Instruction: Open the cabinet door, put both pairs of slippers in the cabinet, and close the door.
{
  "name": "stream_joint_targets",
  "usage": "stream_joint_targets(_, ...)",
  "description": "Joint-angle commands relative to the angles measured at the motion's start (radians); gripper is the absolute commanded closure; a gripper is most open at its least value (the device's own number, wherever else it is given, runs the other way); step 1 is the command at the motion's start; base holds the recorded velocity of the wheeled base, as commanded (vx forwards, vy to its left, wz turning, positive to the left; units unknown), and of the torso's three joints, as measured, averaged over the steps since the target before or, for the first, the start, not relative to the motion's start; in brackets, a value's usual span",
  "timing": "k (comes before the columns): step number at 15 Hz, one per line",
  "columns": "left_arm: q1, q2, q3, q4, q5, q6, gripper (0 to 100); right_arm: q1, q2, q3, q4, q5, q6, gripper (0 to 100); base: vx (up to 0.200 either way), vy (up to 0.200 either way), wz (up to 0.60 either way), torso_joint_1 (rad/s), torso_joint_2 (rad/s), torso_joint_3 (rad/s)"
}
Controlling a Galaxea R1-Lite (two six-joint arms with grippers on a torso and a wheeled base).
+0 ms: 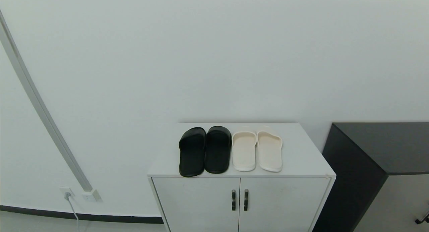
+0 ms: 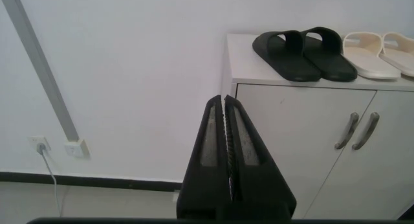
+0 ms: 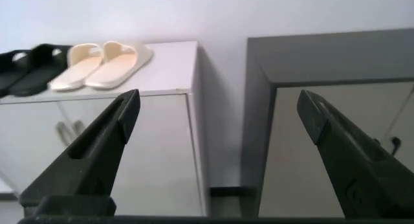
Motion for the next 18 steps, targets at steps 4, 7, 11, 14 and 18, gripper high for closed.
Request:
stream_joint_targets(4,0.000,0.001,0.000,0.000,-0.014,0.000,100,0.024,0.389,-0.094,0.020,0.160,0.003,0,0.000,0.000,0.00,0.000,0.00,0.000)
stream_joint_targets(7,0.000,0.001,0.000,0.000,-0.022,0.002,100,0.061,0.599,-0.101,-0.105,0.204,0.002,0,0.000,0.000,0.00,0.000,0.00,0.000)
stream_joint_targets(11,0.000,0.001,0.000,0.000,-0.023,0.006,100,0.305,0.920,-0.161,-0.362,0.071,0.049,0,0.000,0.000,0.00,0.000,0.00,0.000)
stream_joint_targets(14,0.000,0.001,0.000,0.000,-0.023,0.005,100,0.650,1.091,-0.285,-0.402,-0.201,0.203,0,0.000,0.000,0.00,0.000,0.00,0.000)
stream_joint_targets(18,0.000,0.001,0.000,0.000,-0.023,0.005,100,0.750,1.361,-0.446,-0.415,-0.296,0.336,0,0.000,0.000,0.00,0.000,0.00,0.000)
